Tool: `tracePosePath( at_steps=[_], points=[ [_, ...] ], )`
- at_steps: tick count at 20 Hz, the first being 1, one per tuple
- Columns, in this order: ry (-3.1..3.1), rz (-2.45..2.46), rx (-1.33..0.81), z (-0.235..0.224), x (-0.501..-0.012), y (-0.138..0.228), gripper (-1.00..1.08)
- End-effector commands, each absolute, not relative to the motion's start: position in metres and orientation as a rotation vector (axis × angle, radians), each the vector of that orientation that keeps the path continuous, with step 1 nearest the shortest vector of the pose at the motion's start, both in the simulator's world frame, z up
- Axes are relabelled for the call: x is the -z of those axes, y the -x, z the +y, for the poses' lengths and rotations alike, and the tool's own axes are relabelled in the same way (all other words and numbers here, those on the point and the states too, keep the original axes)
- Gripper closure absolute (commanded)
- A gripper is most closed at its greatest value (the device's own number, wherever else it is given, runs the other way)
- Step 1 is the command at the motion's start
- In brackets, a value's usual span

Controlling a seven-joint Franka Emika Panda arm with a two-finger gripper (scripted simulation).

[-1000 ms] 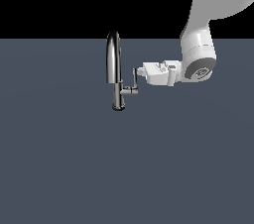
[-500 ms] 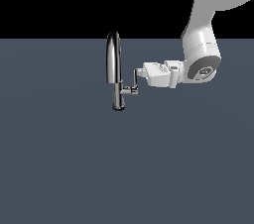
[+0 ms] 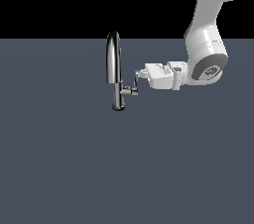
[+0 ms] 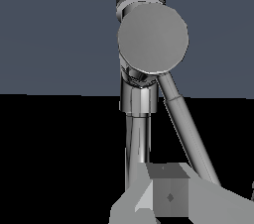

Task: Turn on the faucet by rotating a designated handle.

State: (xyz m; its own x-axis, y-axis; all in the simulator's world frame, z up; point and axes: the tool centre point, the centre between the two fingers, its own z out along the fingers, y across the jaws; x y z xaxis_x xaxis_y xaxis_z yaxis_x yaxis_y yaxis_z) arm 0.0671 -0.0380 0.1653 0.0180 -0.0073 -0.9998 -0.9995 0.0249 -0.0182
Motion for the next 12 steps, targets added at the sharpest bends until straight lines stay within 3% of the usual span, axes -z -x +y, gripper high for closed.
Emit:
tracePosePath(
  at_steps=[1,12],
  points=[
    [1.208,1.203,-1.187,-0.033,-0.168,-0.059,1.08],
    [1.206,1.208,-1.180,-0.036,-0.148,-0.033,1.08]
  ],
)
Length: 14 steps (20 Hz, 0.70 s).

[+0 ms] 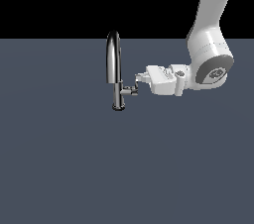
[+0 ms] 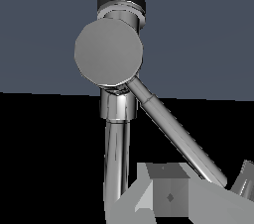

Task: Turn on the faucet by rotating a designated handle.

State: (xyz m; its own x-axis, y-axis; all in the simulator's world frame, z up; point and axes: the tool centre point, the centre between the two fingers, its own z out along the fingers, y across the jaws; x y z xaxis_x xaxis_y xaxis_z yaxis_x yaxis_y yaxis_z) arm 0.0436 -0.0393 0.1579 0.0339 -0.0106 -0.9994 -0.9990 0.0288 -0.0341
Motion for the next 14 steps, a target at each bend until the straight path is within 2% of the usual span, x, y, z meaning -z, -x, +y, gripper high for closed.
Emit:
tracePosePath(
  at_steps=[1,7,9,14],
  points=[
    [1.206,1.207,-1.180,-0.036,-0.146,-0.030,1.08],
    [1.207,1.204,-1.186,-0.033,-0.130,-0.008,1.08],
    [1.214,1.201,-1.156,-0.040,-0.141,-0.018,1.08],
    [1.211,1.202,-1.169,-0.037,-0.108,-0.010,1.08]
  ],
)
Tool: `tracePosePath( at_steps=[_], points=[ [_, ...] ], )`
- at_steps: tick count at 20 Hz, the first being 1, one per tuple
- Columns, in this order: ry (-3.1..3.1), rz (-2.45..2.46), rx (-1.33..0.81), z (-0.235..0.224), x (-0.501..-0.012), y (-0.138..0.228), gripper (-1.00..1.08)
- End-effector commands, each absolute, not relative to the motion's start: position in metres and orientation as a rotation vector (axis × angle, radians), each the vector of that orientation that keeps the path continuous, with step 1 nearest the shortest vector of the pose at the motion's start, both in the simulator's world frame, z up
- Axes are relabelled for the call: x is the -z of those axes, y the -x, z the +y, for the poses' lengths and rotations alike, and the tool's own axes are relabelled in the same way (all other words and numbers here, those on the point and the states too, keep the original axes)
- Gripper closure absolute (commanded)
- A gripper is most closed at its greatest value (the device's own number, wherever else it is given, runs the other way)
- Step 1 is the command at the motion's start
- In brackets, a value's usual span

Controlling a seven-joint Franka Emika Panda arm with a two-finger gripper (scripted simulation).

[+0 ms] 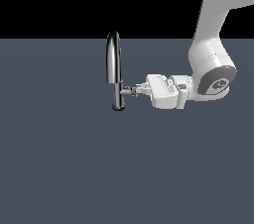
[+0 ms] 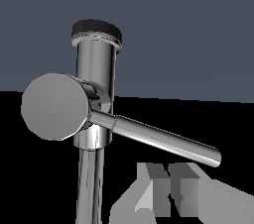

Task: Turn on the faucet by rotating a designated handle.

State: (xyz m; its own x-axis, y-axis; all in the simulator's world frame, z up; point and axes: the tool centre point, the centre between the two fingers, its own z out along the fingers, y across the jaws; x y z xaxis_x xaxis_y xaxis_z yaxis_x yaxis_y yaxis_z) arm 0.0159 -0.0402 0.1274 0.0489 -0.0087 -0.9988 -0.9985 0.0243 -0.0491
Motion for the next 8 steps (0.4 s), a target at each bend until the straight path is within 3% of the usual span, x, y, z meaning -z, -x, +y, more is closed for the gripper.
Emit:
tracePosePath(
  at_steps=[1,8],
  points=[
    [1.211,1.202,-1.171,-0.036,-0.102,-0.008,1.08],
    [1.207,1.203,-1.186,-0.033,-0.065,0.001,1.08]
  ],
)
